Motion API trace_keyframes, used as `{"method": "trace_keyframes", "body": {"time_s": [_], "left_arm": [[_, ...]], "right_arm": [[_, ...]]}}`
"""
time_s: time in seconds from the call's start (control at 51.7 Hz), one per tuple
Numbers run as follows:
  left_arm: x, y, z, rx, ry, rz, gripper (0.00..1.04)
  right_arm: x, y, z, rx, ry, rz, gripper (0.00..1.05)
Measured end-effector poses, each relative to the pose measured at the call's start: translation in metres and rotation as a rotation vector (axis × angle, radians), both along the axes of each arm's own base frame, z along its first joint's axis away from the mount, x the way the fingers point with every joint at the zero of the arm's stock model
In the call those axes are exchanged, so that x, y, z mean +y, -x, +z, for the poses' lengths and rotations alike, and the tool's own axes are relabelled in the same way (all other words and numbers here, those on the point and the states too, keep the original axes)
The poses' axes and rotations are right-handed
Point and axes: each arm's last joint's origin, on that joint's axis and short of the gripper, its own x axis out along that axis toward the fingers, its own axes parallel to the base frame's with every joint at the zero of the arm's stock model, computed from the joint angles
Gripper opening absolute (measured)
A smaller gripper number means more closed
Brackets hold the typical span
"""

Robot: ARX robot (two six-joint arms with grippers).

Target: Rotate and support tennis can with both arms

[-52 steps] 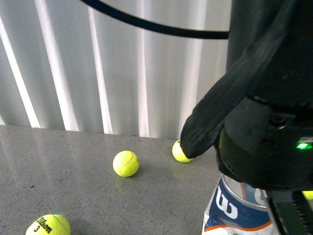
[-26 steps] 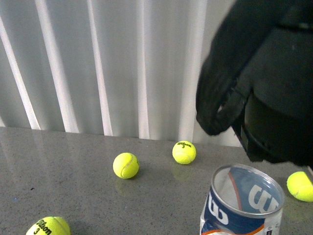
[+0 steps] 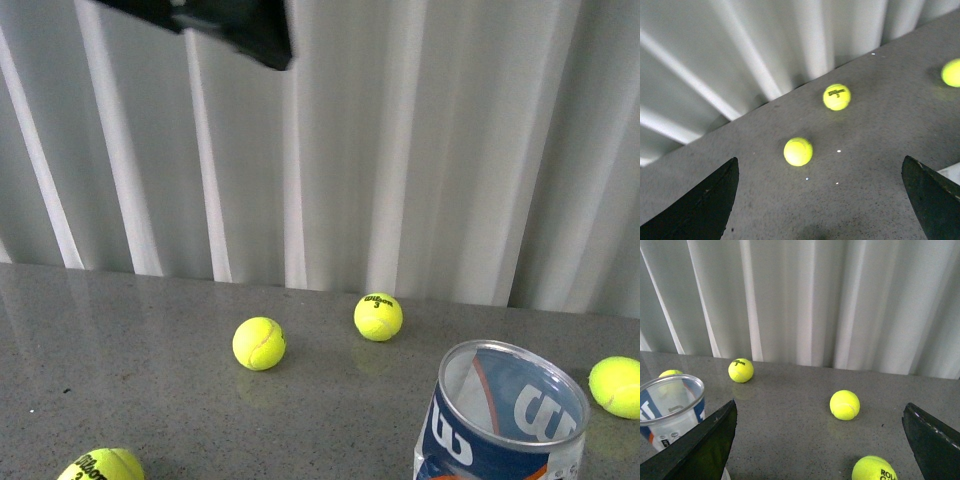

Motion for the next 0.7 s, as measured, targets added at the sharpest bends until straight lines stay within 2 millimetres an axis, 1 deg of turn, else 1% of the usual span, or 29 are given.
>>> {"method": "trace_keyframes", "body": {"time_s": [0.019,0.039,0.058,0.077,0.097,0.135,0.155,0.174,0.213,0.29,0.329,0.367,0.387,0.425,0.483,0.561,0.696], "left_arm": [[0.009,0.0,-0.003,0.004,0.018,0.028,0.98],[0.011,0.0,-0.003,0.004,0.022,0.035,0.98],[0.02,0.001,-0.006,0.007,0.041,0.062,0.98],[0.032,0.002,-0.01,0.013,0.071,0.102,0.98],[0.045,0.005,-0.014,-0.018,0.104,0.178,0.96],[0.06,0.009,-0.02,-0.124,0.144,0.295,0.9],[0.072,0.014,-0.025,-0.209,0.194,0.365,0.84],[0.079,0.019,-0.029,-0.26,0.227,0.391,0.81],[0.091,0.036,-0.043,-0.378,0.296,0.437,0.7],[0.099,0.057,-0.066,-0.447,0.344,0.463,0.55],[0.104,0.068,-0.083,-0.439,0.355,0.44,0.44],[0.106,0.072,-0.09,-0.431,0.353,0.442,0.4],[0.107,0.076,-0.1,-0.417,0.351,0.446,0.34],[0.107,0.082,-0.111,-0.402,0.348,0.452,0.26],[0.108,0.088,-0.12,-0.395,0.348,0.454,0.18],[0.108,0.101,-0.13,-0.402,0.358,0.45,0.03],[0.109,0.118,-0.147,-0.403,0.36,0.457,0.04]], "right_arm": [[0.0,0.0,0.0,0.0,0.0,0.0,0.98],[0.0,0.0,0.0,0.0,0.0,0.0,0.98],[0.0,0.0,0.0,0.0,0.0,0.0,0.98],[0.0,0.0,0.0,0.0,0.0,0.0,0.98],[0.0,0.0,0.0,0.0,0.0,0.0,0.98],[0.0,0.0,0.0,0.0,0.0,0.0,0.98],[0.0,0.0,0.0,0.0,0.0,-0.001,0.98],[0.0,0.0,0.0,0.0,0.0,0.0,0.98],[0.0,0.0,0.0,0.0,0.0,-0.001,0.98],[0.0,0.0,0.0,0.0,0.0,0.002,0.98],[0.0,0.0,0.0,0.0,0.0,0.002,0.98],[0.0,0.0,0.0,0.0,0.0,0.002,0.98],[0.0,0.0,0.0,0.0,0.0,0.002,0.98],[0.0,0.0,0.0,0.0,0.0,0.001,0.98],[0.0,0.0,0.0,0.0,0.0,-0.002,0.98],[0.0,0.0,0.0,0.0,0.0,-0.002,0.98],[0.0,0.0,0.0,0.0,0.0,0.0,0.98]]}}
